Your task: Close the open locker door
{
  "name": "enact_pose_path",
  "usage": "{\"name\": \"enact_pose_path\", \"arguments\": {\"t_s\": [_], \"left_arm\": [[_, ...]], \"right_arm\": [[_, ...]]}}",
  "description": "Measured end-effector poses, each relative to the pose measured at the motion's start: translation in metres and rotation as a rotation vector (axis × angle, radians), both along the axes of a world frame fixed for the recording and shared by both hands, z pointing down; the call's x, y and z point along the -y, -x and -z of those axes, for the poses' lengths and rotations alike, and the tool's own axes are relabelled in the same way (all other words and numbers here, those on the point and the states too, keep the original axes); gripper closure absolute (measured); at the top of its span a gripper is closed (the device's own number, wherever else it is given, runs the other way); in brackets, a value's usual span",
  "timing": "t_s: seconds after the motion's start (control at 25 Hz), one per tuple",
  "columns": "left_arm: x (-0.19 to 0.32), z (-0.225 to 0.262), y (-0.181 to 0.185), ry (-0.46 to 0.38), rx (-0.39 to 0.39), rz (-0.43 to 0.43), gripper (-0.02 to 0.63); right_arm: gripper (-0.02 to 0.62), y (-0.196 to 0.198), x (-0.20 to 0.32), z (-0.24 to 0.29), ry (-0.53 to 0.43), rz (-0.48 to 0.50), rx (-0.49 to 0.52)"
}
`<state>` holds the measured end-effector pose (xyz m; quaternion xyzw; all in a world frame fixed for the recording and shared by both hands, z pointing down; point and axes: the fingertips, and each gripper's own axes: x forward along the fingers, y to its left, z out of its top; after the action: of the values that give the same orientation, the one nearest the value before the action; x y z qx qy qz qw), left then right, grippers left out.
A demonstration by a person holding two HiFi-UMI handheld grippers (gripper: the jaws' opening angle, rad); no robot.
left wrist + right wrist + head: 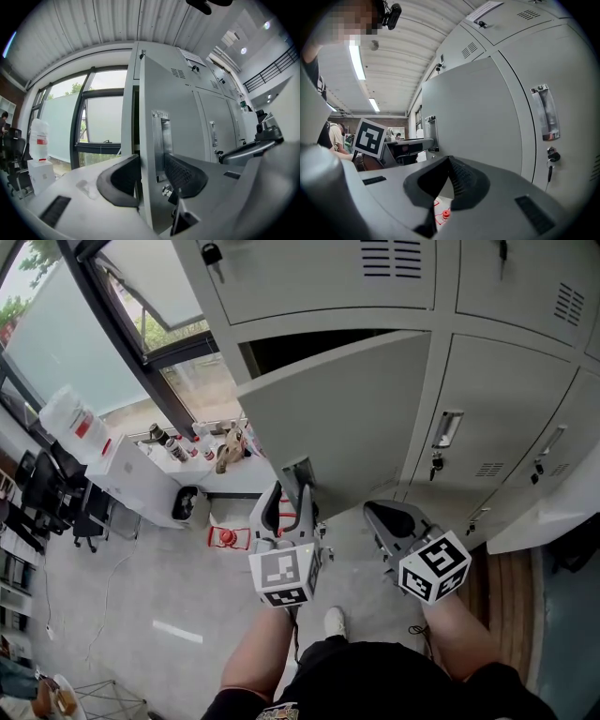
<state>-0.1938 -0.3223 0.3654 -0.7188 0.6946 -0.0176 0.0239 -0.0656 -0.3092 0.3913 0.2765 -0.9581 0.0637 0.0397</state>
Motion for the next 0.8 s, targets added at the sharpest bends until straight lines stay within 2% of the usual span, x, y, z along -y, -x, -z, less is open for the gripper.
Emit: {"name": "enact_pose_path", "arguments": {"t_s": [0.28, 0.8], "left_arm": [[0.018, -0.004, 0.010, 0.001, -0.002, 0.000, 0.399], [0.048, -0.005, 0.027, -0.004, -0.008, 0.022, 0.371]], "right_arm": [[0.541, 0.008, 0.014, -0.003, 0.012, -0.009, -0.005], [0.541, 0.018, 0.035, -0.008, 0.030, -0.027, -0.003]]}}
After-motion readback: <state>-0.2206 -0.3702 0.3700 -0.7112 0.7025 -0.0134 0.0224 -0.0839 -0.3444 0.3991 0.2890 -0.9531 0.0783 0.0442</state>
